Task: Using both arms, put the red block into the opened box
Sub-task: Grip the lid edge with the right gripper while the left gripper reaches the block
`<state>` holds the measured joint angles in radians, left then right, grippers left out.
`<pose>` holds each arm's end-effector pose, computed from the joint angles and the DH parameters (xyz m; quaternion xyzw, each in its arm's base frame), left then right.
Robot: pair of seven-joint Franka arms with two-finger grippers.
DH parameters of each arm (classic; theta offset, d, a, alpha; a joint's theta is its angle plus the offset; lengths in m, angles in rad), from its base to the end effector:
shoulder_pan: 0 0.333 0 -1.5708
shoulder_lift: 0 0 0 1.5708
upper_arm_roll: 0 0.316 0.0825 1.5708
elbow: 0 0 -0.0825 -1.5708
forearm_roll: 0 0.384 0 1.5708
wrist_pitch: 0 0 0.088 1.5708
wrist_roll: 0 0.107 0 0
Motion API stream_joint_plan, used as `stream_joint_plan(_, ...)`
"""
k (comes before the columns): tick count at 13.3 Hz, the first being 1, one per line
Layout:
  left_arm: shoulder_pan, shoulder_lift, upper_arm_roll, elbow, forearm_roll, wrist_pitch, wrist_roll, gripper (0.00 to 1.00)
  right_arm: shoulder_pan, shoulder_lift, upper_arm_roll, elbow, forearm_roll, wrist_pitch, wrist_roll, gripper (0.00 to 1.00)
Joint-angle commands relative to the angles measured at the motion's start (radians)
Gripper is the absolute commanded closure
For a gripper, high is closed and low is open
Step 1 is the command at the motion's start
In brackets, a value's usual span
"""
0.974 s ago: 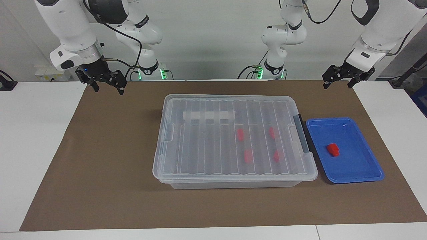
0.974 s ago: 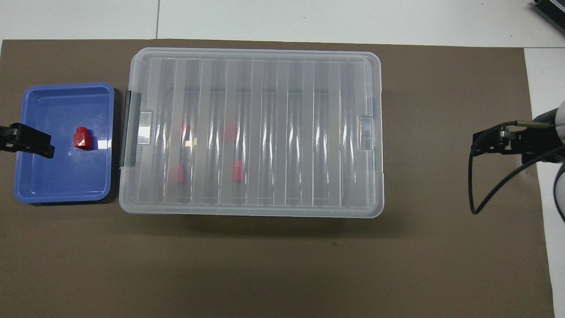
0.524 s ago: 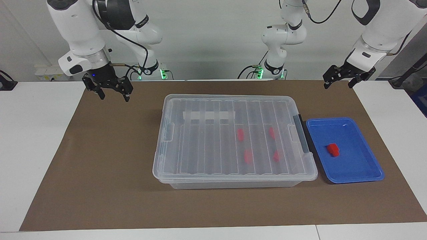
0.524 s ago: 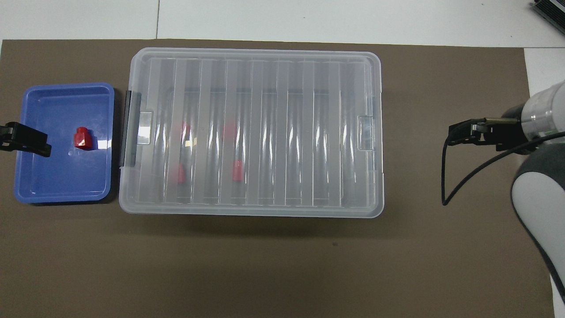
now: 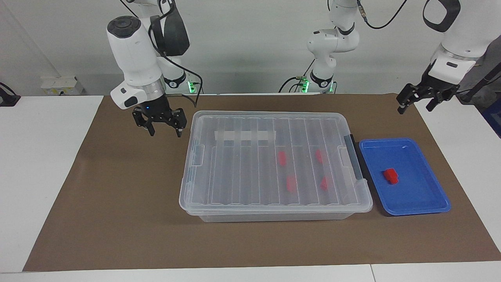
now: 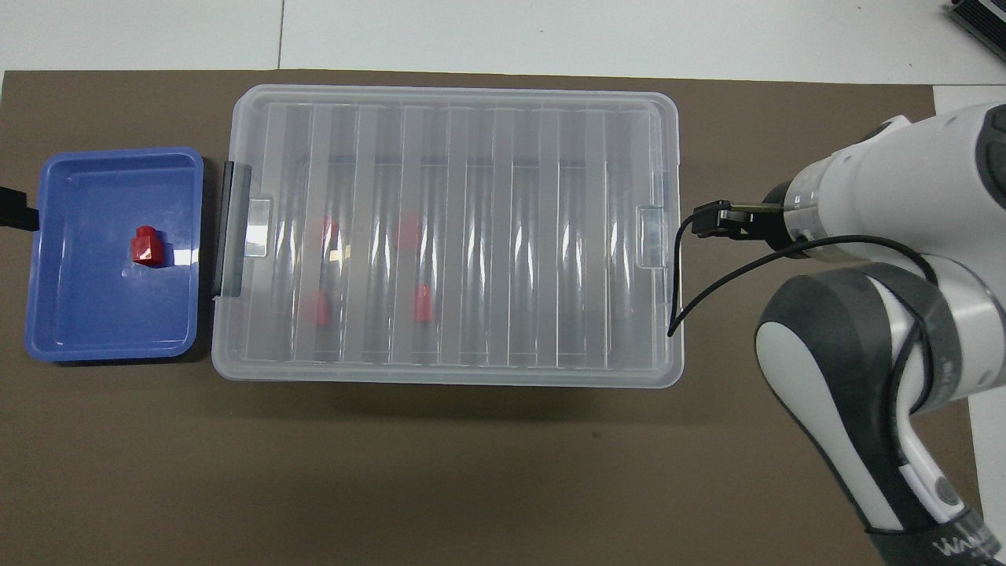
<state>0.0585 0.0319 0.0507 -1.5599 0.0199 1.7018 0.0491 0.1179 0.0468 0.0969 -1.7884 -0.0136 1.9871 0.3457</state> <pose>0.5738 0.0643 0.6240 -0.9980 -0.0292 -0.0540 0.0150 0.5793 0.1245 0.5318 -0.9951 0.0632 -0.0742 0.0170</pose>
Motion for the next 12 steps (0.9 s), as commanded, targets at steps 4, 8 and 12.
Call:
stream_joint_plan(4, 0.034, 0.006, 0.000, -0.290, -0.005, 0.419, 0.002, 0.00, 0.051, 0.018, 0.001, -0.072, 0.006, 0.094, 0.035, 0.06)
stream_joint_plan(8, 0.030, 0.108, 0.000, -0.454, -0.003, 0.699, 0.035, 0.00, 0.052, 0.012, 0.001, -0.121, 0.006, 0.091, 0.013, 0.08)
stream_joint_plan(12, 0.029, 0.267, 0.000, -0.457, -0.003, 0.826, 0.064, 0.00, 0.034, 0.001, 0.000, -0.146, -0.006, 0.073, -0.115, 0.08)
